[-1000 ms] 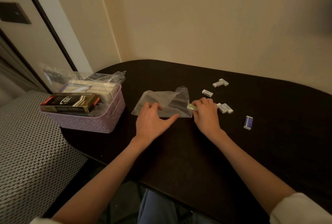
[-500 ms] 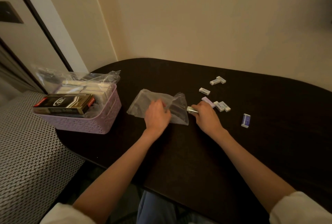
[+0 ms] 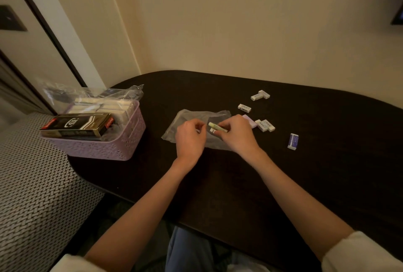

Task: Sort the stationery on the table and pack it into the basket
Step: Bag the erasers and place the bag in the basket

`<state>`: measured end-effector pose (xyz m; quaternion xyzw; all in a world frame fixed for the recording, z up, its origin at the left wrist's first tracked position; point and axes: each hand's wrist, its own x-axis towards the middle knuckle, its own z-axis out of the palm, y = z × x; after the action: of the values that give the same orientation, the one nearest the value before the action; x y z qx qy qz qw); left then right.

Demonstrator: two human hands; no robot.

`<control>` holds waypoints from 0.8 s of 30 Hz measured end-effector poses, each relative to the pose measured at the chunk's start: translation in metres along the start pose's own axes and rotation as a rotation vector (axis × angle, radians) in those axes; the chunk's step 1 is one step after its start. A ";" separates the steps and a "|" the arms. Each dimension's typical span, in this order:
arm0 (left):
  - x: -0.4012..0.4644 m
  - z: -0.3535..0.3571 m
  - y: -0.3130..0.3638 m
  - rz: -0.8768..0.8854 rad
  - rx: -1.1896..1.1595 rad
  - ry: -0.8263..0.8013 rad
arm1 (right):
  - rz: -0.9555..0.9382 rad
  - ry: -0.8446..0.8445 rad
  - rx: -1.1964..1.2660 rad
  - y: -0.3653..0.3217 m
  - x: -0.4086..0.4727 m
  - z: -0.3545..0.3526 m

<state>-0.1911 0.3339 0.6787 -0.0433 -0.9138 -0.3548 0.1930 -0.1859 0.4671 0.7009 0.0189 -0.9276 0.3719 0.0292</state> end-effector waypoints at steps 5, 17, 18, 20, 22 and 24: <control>-0.006 -0.004 0.005 0.005 -0.094 -0.033 | 0.115 0.026 -0.102 -0.007 0.012 0.006; -0.005 -0.002 -0.003 -0.033 -0.228 -0.078 | 0.236 -0.319 0.372 -0.002 0.007 0.002; -0.004 -0.001 -0.004 -0.049 -0.238 -0.077 | 0.243 -0.333 0.369 0.000 0.005 0.001; -0.003 0.001 -0.006 -0.089 -0.266 -0.092 | 0.256 -0.345 0.385 0.007 0.003 -0.002; -0.002 0.001 -0.006 -0.128 -0.290 -0.104 | 0.271 -0.345 0.471 0.014 -0.001 -0.006; 0.000 0.002 -0.004 -0.147 -0.268 -0.093 | 0.264 -0.308 0.538 0.020 -0.005 -0.012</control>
<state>-0.1925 0.3322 0.6751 -0.0180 -0.8669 -0.4842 0.1167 -0.1813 0.4904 0.6953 -0.0385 -0.7842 0.5967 -0.1656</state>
